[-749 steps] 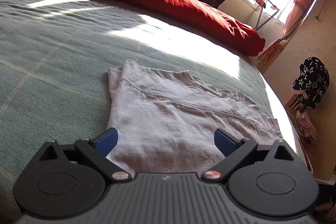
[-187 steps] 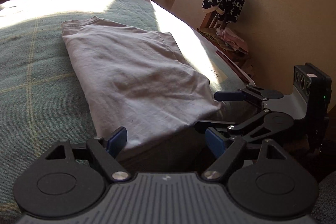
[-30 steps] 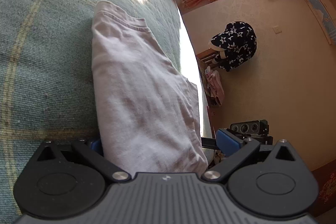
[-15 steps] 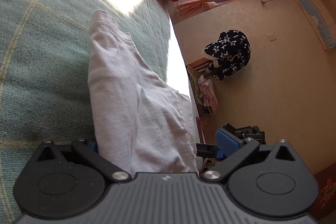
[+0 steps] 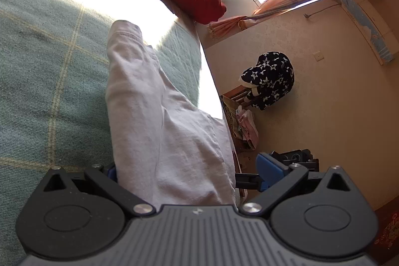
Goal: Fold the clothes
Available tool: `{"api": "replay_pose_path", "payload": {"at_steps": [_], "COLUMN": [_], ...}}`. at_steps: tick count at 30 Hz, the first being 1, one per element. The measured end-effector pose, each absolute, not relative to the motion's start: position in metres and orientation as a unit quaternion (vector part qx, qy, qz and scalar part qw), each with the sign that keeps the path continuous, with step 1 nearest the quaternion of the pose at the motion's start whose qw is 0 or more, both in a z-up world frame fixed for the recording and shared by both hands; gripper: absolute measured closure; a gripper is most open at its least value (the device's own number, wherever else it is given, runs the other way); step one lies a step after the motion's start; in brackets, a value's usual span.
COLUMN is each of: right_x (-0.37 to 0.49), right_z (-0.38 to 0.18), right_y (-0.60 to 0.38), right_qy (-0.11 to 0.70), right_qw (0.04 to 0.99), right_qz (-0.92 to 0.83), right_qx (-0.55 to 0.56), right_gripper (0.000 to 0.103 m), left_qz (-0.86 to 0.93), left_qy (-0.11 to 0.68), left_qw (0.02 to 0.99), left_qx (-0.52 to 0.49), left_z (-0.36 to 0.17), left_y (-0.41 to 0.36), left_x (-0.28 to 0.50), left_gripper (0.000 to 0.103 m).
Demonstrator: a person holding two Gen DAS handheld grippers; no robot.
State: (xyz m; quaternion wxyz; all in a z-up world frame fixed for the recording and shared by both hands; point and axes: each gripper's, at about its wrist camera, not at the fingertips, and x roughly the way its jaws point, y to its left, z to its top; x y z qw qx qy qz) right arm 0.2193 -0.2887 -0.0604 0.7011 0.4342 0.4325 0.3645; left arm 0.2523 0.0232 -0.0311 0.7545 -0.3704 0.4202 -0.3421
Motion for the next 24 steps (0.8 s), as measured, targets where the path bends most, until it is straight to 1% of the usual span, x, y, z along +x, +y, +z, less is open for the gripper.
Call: {"api": "replay_pose_path", "payload": {"at_steps": [7,15,24], "right_x": [0.222,0.237,0.265], "right_z": [-0.040,-0.028,-0.016], "right_y": [-0.222,-0.126,-0.006], "right_qy": [0.450,0.469,0.500], "right_qw": [0.699,0.683,0.662], "right_qz": [0.390,0.415,0.446], "right_qx": [0.396,0.376,0.338], "right_gripper": [0.000,0.000,0.000], "left_qz": [-0.323,-0.288,-0.236], "left_qy": [0.402,0.398,0.375], "left_qw": [0.773,0.789,0.797], "left_qx": [-0.370,-0.369,-0.411], "left_z": [-0.015,-0.004,-0.016], "left_y": [0.084,0.176,0.286], "left_x": [0.233,0.219,0.208], "left_gripper": [0.002,0.002,0.002]}}
